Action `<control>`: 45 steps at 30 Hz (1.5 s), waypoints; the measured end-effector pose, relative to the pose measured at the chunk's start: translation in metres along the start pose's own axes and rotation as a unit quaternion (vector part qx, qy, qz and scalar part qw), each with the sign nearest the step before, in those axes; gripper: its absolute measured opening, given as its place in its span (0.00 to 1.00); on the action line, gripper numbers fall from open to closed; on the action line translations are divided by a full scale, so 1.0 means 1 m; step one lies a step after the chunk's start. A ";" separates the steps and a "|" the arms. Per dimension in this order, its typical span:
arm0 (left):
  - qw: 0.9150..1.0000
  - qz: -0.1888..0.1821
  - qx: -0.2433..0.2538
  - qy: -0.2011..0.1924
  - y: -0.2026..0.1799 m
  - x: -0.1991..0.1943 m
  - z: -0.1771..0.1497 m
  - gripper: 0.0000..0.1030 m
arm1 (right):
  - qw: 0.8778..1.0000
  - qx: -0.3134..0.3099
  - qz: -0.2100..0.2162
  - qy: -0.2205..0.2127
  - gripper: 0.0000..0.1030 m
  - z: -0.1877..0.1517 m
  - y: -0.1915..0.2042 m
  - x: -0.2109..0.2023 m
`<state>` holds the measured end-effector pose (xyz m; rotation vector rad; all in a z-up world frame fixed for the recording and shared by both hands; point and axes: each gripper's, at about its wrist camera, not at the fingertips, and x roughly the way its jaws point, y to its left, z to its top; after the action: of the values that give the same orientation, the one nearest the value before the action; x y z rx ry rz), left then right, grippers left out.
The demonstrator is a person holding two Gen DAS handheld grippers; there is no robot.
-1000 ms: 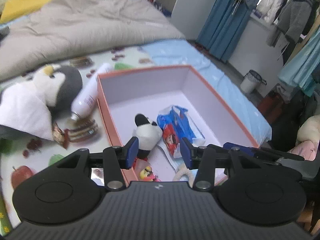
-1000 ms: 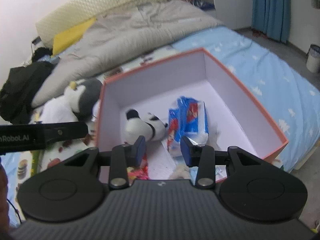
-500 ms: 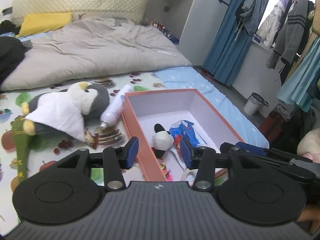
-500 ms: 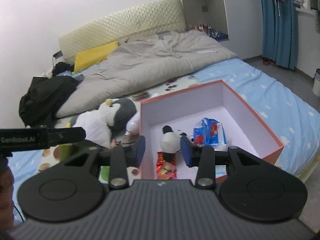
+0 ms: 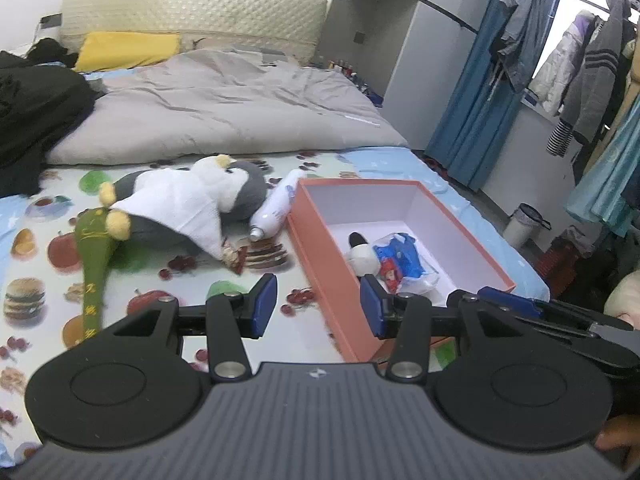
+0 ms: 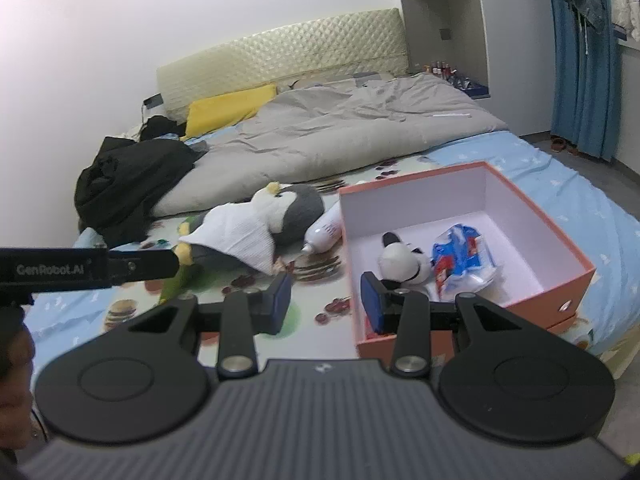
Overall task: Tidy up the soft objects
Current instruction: 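Withdraw both open grippers from the box toward the penguin plush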
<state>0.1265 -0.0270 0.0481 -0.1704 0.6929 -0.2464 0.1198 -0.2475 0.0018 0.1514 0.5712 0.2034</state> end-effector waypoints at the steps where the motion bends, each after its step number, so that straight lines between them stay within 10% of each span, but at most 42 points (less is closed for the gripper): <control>1: 1.000 0.003 -0.002 -0.001 0.002 -0.002 -0.003 0.51 | 1.000 0.000 0.004 0.001 0.41 -0.003 0.002 -0.001; 45: 0.997 0.061 -0.038 0.014 0.083 0.000 -0.092 0.56 | 0.995 -0.067 0.064 0.024 0.41 -0.100 0.061 0.033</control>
<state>0.0807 0.0460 -0.0418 -0.1957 0.7385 -0.1052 0.0832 -0.1717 -0.0859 0.0533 0.5942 0.3705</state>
